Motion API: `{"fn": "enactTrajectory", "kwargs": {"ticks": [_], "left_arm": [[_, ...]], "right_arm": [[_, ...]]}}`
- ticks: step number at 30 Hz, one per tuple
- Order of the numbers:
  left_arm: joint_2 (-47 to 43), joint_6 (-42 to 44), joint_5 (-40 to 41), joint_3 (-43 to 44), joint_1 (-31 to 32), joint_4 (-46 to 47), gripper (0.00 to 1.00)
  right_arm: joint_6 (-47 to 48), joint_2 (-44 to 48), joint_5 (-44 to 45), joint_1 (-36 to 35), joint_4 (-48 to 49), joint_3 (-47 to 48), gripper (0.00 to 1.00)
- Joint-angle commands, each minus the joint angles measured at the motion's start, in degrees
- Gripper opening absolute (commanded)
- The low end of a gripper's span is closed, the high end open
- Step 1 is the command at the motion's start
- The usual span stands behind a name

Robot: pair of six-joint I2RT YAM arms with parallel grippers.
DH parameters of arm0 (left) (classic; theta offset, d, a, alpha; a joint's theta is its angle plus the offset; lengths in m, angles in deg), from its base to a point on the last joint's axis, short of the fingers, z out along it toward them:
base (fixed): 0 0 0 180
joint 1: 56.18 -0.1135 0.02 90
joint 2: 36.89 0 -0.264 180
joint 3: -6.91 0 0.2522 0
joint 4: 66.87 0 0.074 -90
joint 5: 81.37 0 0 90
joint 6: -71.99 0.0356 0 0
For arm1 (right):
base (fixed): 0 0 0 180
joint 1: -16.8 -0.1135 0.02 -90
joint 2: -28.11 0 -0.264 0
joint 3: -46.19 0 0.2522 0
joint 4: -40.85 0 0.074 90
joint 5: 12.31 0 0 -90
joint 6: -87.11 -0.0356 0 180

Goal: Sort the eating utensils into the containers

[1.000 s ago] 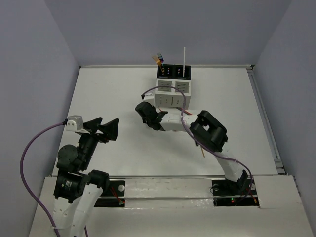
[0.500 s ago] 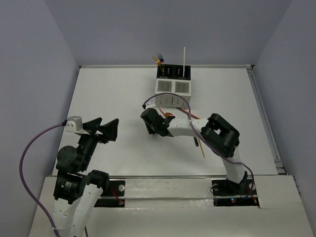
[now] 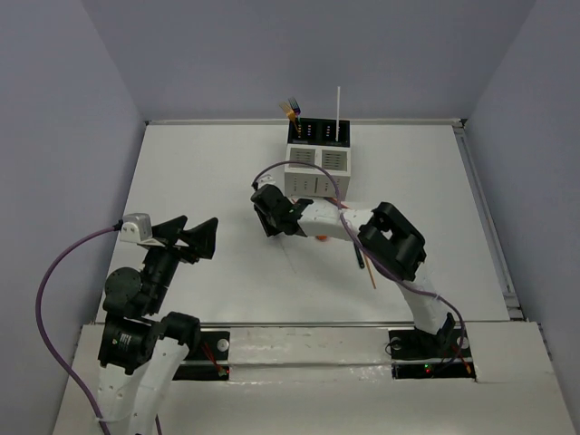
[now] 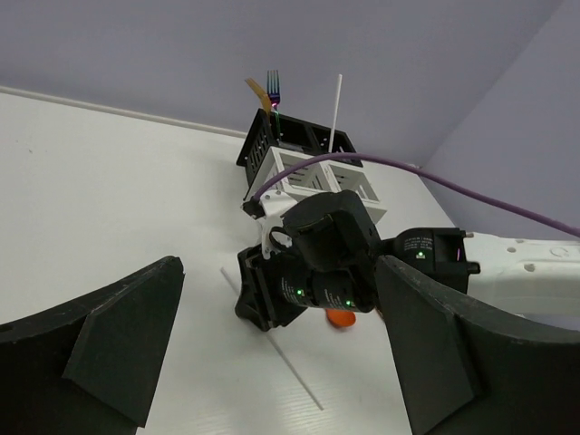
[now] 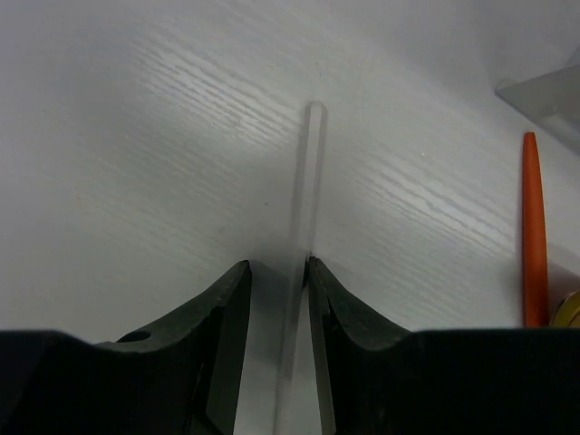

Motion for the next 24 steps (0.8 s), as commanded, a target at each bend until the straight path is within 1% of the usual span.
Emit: {"fn": "enactTrajectory", "kwargs": {"ticks": [1, 4, 7, 8, 10, 13, 16, 17, 18, 19, 20, 23, 24], "left_arm": [[0.40, 0.56, -0.12, 0.58, -0.72, 2.58, 0.99], [0.40, 0.56, -0.12, 0.58, -0.72, 2.58, 0.99], [0.31, 0.56, -0.12, 0.58, -0.72, 2.58, 0.99], [0.40, 0.56, -0.12, 0.58, -0.72, 2.58, 0.99], [0.49, 0.56, -0.21, 0.58, -0.72, 2.58, 0.99], [0.40, 0.56, -0.12, 0.58, -0.72, 2.58, 0.99], [0.31, 0.56, -0.12, 0.58, -0.72, 2.58, 0.99], [0.40, 0.56, -0.12, 0.58, -0.72, 2.58, 0.99], [0.40, 0.56, -0.12, 0.58, -0.72, 2.58, 0.99], [0.40, 0.56, -0.21, 0.58, -0.72, 2.58, 0.99], [0.40, 0.47, -0.21, 0.49, -0.72, 2.58, 0.99], [0.66, 0.65, -0.38, 0.49, -0.72, 2.67, 0.99], [0.66, 0.65, -0.38, 0.49, -0.72, 2.76, 0.99]], "right_arm": [[2.01, -4.56, -0.79, 1.53, -5.69, 2.82, 0.38], [2.10, -5.00, -1.85, 1.53, -6.04, 3.52, 0.34], [2.01, -5.00, -2.12, 1.53, -6.75, 3.70, 0.22], [2.01, -4.74, -2.03, 1.53, -6.66, 3.61, 0.15], [2.09, -3.69, -1.68, 1.53, -6.49, 3.18, 0.08], [2.53, -2.02, -0.37, 1.53, -6.05, 3.09, 0.07], [2.89, 2.98, -0.18, 1.53, -1.84, 0.55, 0.07], [2.97, 4.82, -0.70, 1.53, 2.00, -1.90, 0.07], [3.06, 8.84, -1.15, 2.06, 4.13, -3.14, 0.07], [2.97, 10.89, -2.28, 2.06, 5.89, -4.20, 0.07], [2.97, 14.91, -2.73, 2.06, 9.82, -6.30, 0.07], [3.06, 20.21, -3.43, 3.46, 17.66, -8.60, 0.07], [2.80, 23.27, -3.61, 3.99, 19.34, -9.91, 0.07]]}}
